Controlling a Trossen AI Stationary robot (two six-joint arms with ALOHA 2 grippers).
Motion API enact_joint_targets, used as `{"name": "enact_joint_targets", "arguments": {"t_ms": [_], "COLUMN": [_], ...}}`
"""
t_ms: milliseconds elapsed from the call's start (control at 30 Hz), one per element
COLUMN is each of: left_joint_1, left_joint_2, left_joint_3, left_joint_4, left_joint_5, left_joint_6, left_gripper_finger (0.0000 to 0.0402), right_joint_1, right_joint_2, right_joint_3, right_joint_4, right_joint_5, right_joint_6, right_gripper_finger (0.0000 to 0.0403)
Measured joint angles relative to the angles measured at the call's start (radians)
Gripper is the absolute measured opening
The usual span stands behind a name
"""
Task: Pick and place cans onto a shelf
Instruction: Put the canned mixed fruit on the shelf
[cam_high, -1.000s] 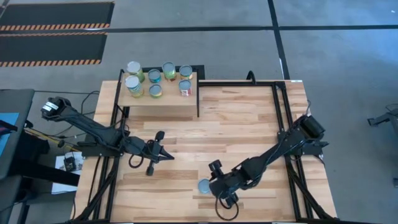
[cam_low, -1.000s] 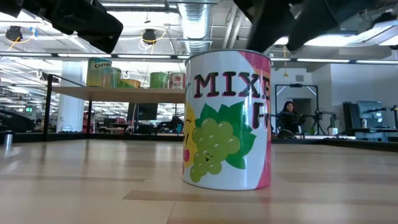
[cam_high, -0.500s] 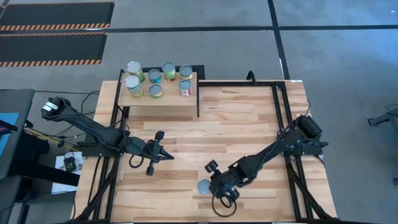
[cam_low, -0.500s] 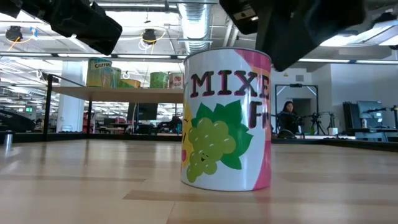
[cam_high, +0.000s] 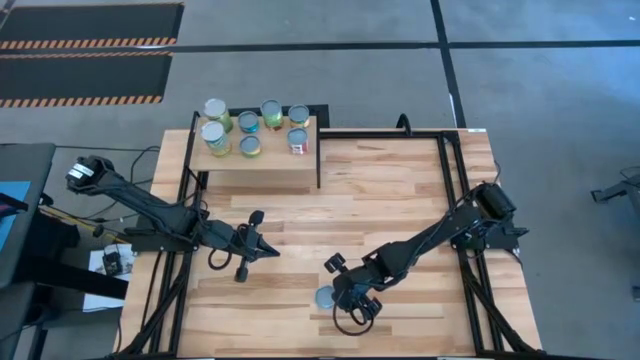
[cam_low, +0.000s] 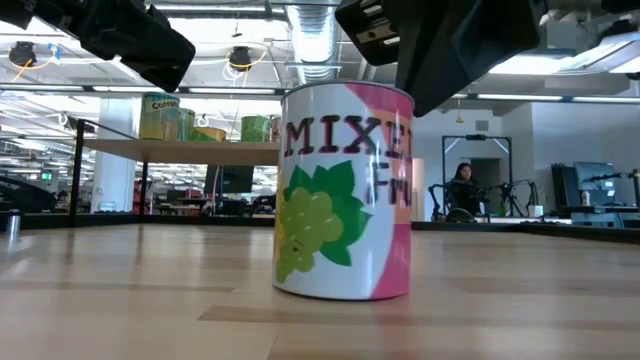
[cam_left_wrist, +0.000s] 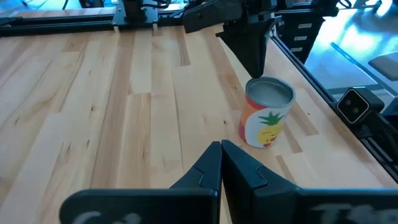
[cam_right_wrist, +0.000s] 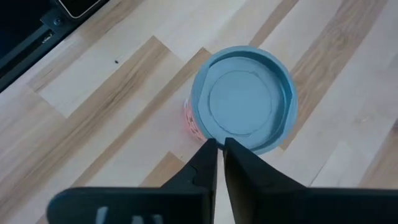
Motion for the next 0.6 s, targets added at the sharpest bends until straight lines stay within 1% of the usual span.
{"name": "enact_joint_targets", "arguments": {"t_ms": [333,600], "left_joint_1": [0.0,0.0], "left_joint_2": [0.0,0.0], "left_joint_3": [0.0,0.0], "left_joint_4": [-0.001,-0.003], "left_joint_5": [0.006,0.007], "left_joint_6": [0.0,0.0], "left_gripper_finger": [0.0,0.0], "right_joint_1": [0.0,-0.011], "right_joint_2": [0.0,0.014], "right_joint_3": [0.0,0.002], "right_joint_4": [0.007,0.016], "right_joint_5": [-0.002,-0.003], "right_joint_6": [-0.002,0.012], "right_gripper_finger": [0.0019,0.0018]}}
